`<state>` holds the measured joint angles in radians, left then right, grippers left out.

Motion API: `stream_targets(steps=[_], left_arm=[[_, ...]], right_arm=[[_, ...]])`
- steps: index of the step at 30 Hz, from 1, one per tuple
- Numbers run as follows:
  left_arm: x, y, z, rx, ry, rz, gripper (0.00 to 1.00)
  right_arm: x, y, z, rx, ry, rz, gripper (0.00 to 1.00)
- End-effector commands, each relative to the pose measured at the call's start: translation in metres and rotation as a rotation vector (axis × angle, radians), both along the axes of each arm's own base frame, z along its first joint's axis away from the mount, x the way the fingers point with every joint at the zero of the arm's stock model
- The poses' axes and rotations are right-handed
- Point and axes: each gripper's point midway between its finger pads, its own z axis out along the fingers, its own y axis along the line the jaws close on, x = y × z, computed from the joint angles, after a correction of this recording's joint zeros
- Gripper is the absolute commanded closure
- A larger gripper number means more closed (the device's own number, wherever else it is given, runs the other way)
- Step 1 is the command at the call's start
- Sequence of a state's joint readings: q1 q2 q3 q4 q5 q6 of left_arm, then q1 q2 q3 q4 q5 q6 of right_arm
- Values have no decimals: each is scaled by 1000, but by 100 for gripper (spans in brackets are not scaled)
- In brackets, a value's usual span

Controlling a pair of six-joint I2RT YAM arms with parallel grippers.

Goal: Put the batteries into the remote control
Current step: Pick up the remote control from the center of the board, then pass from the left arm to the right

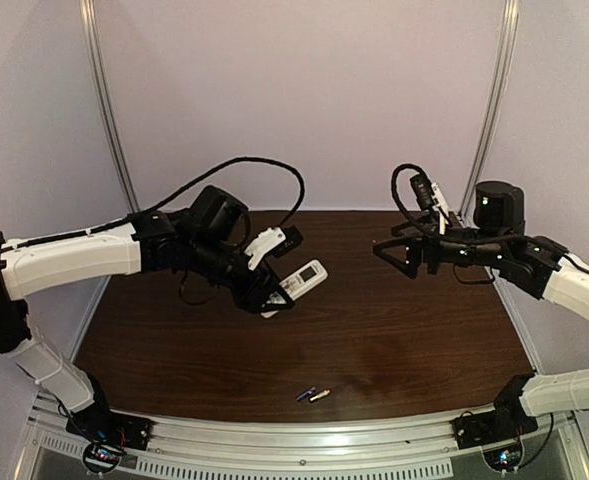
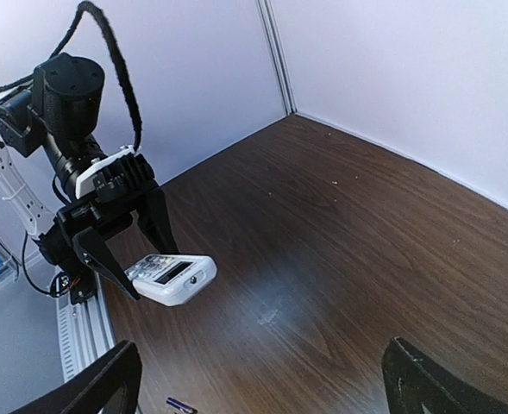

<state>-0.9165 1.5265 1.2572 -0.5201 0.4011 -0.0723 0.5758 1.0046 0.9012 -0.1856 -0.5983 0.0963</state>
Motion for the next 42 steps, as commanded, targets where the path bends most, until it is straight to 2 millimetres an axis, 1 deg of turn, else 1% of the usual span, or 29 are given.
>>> stream_targets(steps=[1,2,3,5,6,8,12,17,21,24,27,29,33,35,37,40,41,42], left_arm=[[20,6,16,25,-170,60,64],[23,7,18,27,-205,83,64],[26,8,20,30,-232,101,65],[31,9,24,24,-268,130,65],[32,9,25,23,-280,138,66],[34,8,27,21,-297,151,66],[33,3,26,25,-314,154,66],[34,-4,27,20,-324,153,66],[29,-12,30,2,-333,118,66],[26,-18,29,4,-345,91,66],[27,-22,25,18,-355,91,66],[30,-24,25,22,-361,99,66],[35,-26,26,31,-374,116,66],[36,-26,27,30,-379,114,66],[42,-24,27,44,-401,140,66],[43,-25,28,46,-407,141,66],[44,-24,28,47,-411,142,62],[44,-24,28,49,-414,144,57]], right_arm=[[13,12,1,128,196,-48,2],[17,15,1,170,253,-68,2],[24,19,-3,200,318,-89,3],[27,25,-5,261,419,-96,4],[28,30,-9,282,468,-94,6],[28,39,-10,307,506,-86,7],[27,55,-21,295,561,-77,8],[21,77,-27,273,589,-35,10],[20,90,-35,259,613,-18,15],[20,98,-35,266,626,-3,21],[20,104,-36,266,634,4,28],[19,109,-38,263,640,9,36],[18,115,-44,250,657,10,53],[18,116,-45,251,662,11,62],[17,117,-45,252,667,16,69],[17,117,-46,258,678,18,81],[16,117,-46,260,683,21,86],[16,118,-45,266,687,23,90]])
